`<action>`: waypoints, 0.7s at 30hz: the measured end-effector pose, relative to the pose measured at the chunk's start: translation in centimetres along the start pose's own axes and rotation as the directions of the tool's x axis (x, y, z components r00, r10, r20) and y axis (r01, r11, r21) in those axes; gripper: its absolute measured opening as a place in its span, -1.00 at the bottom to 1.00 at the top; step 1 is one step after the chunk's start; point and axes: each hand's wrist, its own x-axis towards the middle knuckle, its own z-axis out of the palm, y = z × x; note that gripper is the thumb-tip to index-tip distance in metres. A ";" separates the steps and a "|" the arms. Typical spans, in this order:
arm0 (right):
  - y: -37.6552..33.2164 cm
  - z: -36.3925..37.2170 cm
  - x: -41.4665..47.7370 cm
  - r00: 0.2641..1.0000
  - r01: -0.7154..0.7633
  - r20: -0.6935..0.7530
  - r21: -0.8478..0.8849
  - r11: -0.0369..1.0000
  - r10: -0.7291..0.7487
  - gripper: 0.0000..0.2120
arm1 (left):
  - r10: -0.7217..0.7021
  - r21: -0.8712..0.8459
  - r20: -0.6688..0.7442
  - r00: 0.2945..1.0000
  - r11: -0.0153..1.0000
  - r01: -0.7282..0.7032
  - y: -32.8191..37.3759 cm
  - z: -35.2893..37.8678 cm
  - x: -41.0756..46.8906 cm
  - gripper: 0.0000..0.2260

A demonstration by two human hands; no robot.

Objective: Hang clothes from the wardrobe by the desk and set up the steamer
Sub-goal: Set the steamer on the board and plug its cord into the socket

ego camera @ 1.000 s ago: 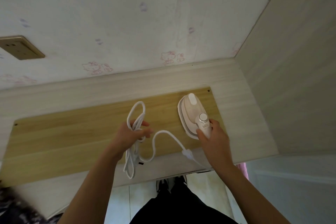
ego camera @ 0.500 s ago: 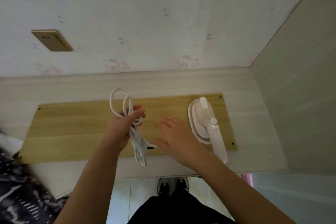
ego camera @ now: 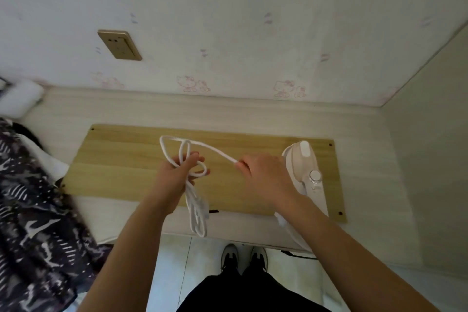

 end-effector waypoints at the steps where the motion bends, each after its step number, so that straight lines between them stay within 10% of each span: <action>1: 0.4 -0.1 0.3 0.999 -0.028 -0.035 0.002 1.000 0.028 -0.72 | -0.007 0.000 -0.014 1.000 1.000 0.007 -0.1 -0.2 -0.3 -0.83; 11: 4.2 1.5 2.3 0.962 -0.208 -0.176 0.030 0.978 0.210 -0.76 | -0.056 -0.239 -0.173 0.983 0.971 0.013 -0.1 -4.9 -1.0 -0.86; 21: 2.2 4.6 3.7 0.986 -0.155 0.061 -0.046 0.987 0.157 -0.77 | -0.210 -0.601 -0.044 0.977 0.786 0.143 1.4 -8.0 0.5 -0.80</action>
